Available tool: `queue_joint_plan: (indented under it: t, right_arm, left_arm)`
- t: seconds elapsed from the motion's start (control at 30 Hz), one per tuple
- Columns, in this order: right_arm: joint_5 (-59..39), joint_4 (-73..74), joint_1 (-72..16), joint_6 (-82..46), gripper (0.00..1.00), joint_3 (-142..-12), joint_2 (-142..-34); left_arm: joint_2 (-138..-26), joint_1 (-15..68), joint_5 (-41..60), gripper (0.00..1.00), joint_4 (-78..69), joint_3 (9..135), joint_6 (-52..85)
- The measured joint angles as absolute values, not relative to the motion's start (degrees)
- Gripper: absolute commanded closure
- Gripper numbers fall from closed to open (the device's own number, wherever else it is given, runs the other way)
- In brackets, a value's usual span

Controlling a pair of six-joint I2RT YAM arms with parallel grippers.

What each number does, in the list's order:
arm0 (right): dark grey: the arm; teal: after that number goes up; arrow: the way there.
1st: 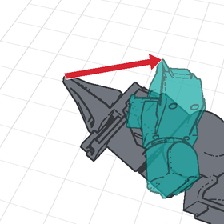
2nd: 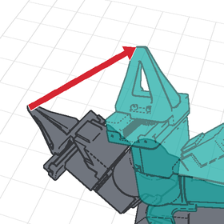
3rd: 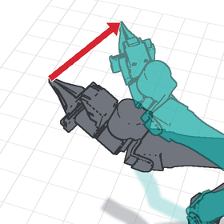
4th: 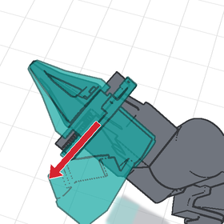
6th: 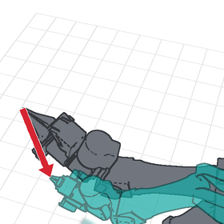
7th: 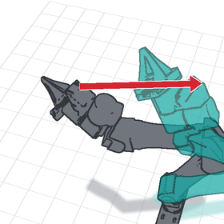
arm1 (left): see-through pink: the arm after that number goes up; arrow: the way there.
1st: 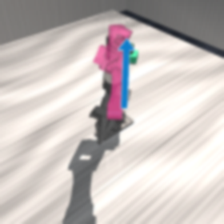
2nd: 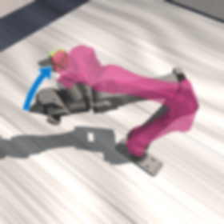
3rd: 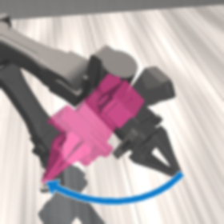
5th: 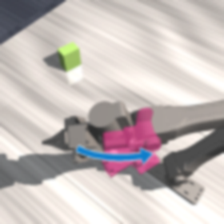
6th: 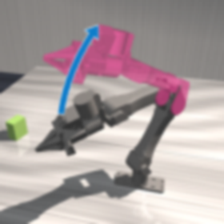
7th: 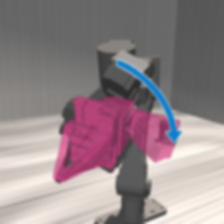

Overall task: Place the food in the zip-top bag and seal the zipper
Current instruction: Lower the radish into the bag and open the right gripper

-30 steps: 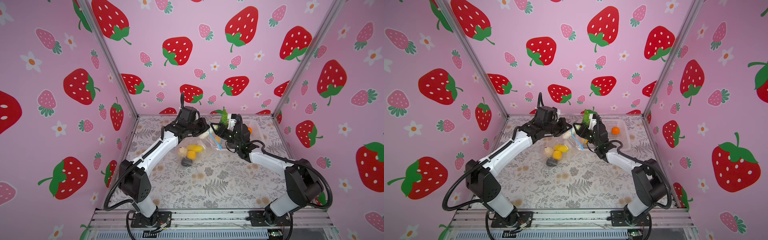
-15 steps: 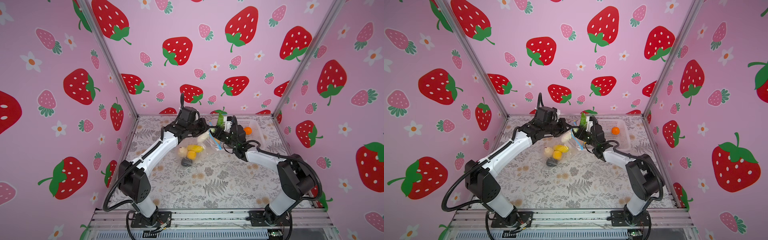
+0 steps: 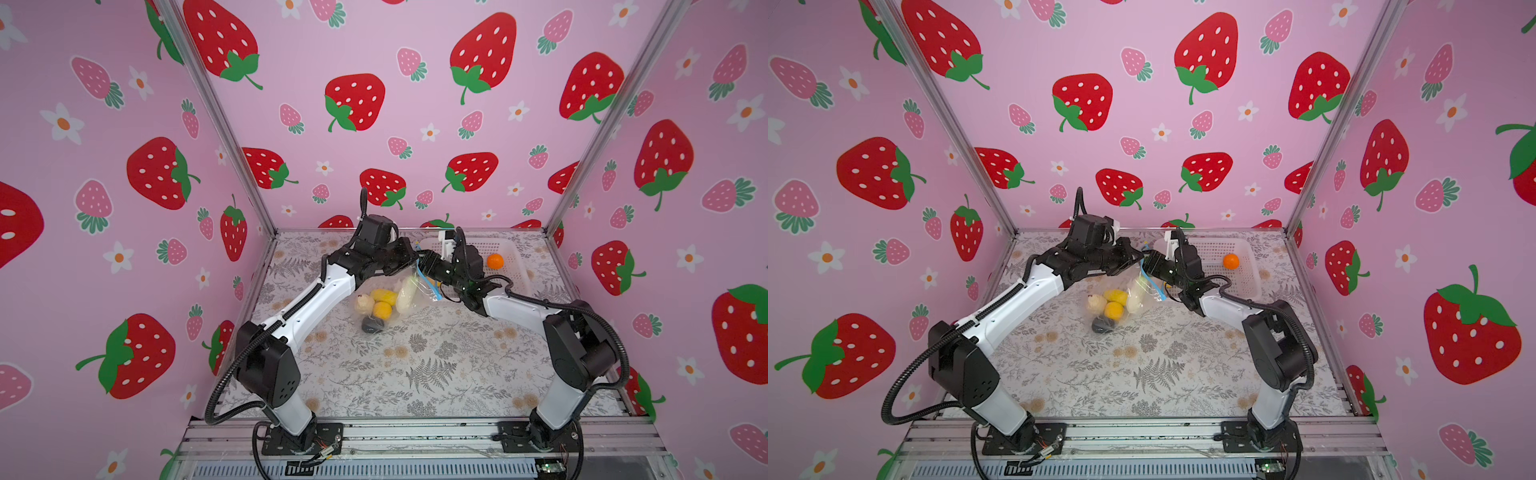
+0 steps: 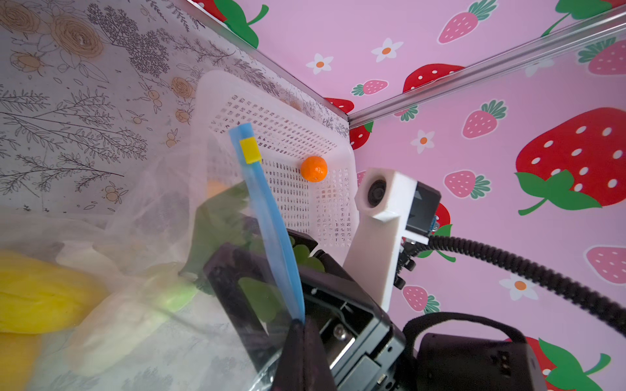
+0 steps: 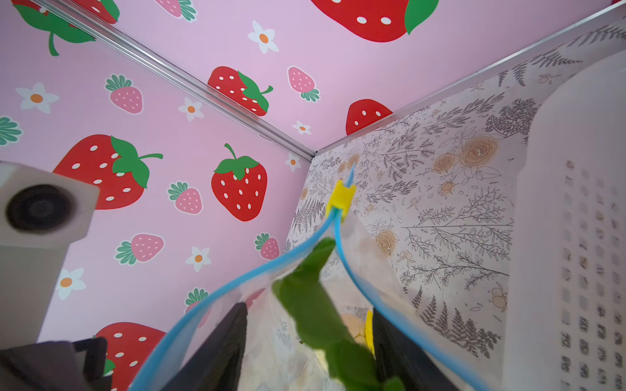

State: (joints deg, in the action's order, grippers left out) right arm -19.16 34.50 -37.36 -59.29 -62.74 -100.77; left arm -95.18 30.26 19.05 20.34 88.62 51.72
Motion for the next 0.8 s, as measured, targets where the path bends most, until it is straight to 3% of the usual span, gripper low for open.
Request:
queue_joint_plan:
  t: [0.5,0.8]
  right_arm:
    - [-19.07,30.22,-37.39,-57.43,0.38,-63.72,-99.66]
    - [-15.03,22.26,-37.34,-51.59,0.38,-63.46,-89.08]
  left_arm:
    - [-94.98,29.82,19.07,1.00,19.46,87.59,51.90]
    - [-92.14,29.02,18.87,1.00,18.28,86.65,51.99]
